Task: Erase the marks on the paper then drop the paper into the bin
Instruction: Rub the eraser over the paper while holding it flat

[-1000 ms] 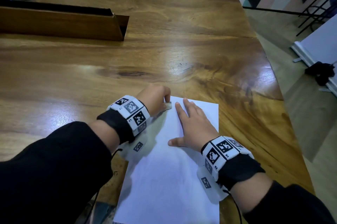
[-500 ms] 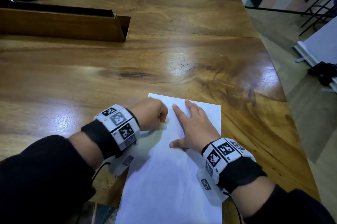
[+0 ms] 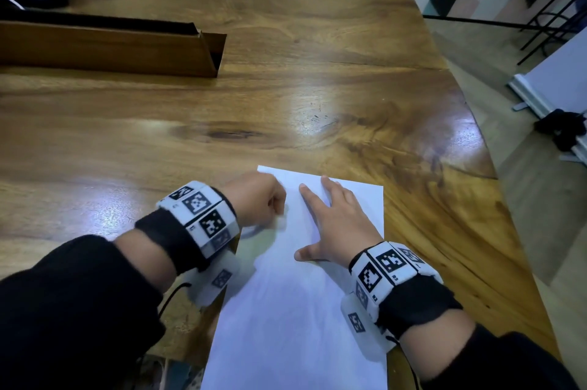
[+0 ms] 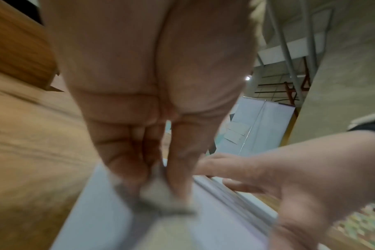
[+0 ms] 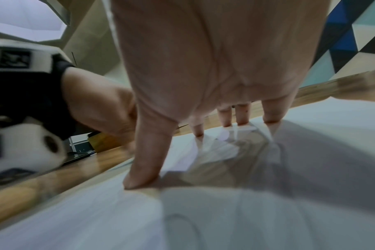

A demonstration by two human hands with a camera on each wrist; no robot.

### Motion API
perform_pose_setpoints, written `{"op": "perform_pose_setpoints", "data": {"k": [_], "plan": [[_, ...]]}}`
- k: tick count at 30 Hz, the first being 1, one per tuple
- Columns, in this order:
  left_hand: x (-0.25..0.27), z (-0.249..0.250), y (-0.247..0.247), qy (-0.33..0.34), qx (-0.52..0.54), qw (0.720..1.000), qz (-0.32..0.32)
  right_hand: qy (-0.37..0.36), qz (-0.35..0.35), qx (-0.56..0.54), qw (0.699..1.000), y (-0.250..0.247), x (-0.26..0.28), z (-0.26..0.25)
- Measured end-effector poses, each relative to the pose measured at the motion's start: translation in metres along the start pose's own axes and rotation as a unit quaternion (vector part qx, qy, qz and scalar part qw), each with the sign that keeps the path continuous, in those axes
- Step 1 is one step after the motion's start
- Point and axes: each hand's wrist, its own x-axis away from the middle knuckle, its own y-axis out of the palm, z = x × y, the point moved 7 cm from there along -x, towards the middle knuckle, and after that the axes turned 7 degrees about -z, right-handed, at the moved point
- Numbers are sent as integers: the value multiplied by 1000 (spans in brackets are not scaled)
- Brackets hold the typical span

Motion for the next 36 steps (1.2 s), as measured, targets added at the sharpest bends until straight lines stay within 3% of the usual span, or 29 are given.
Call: {"op": "perform_pose_setpoints", "data": {"k": [2, 4, 6, 9, 10, 15, 17, 20, 21, 26, 28, 31, 33, 36], "plan": [[-7, 2, -17, -5, 21, 996, 91, 1, 1, -1, 1000, 0, 0, 0], [-7, 4, -19, -4, 11, 993, 119, 2, 0, -1, 1000, -1, 0, 0], [0, 5, -6, 19, -15, 997, 68, 2, -1, -4, 1000, -1, 0, -1], [6, 1, 13, 20, -40, 996, -73, 3, 0, -4, 1000, -1, 0, 0], [5, 0, 10, 15, -35, 997, -70, 3, 0, -3, 1000, -1, 0, 0], [-7, 2, -11, 0, 19, 994, 111, 7, -3, -7, 1000, -1, 0, 0], [1, 2, 1, 18, -2, 995, 93, 7, -1, -10, 1000, -1, 0, 0], [13, 0, 25, 23, -8, 999, -48, 7, -1, -12, 1000, 0, 0, 0], [13, 0, 23, 19, -10, 998, -55, 7, 0, -12, 1000, 0, -1, 0], [-11, 2, -16, -2, 19, 992, 127, 7, 3, -10, 1000, 0, -1, 0], [-8, 1, -7, 12, -6, 994, 111, 7, 2, -14, 1000, 0, 0, 0], [12, 1, 20, 52, -35, 998, 6, 4, 3, -19, 1000, -1, 1, 0], [16, -2, 24, 44, -22, 998, -38, 3, 4, -22, 1000, -1, 1, 0], [-2, -3, -2, 26, -3, 998, 59, 3, 3, -18, 1000, 0, 0, 0]]}}
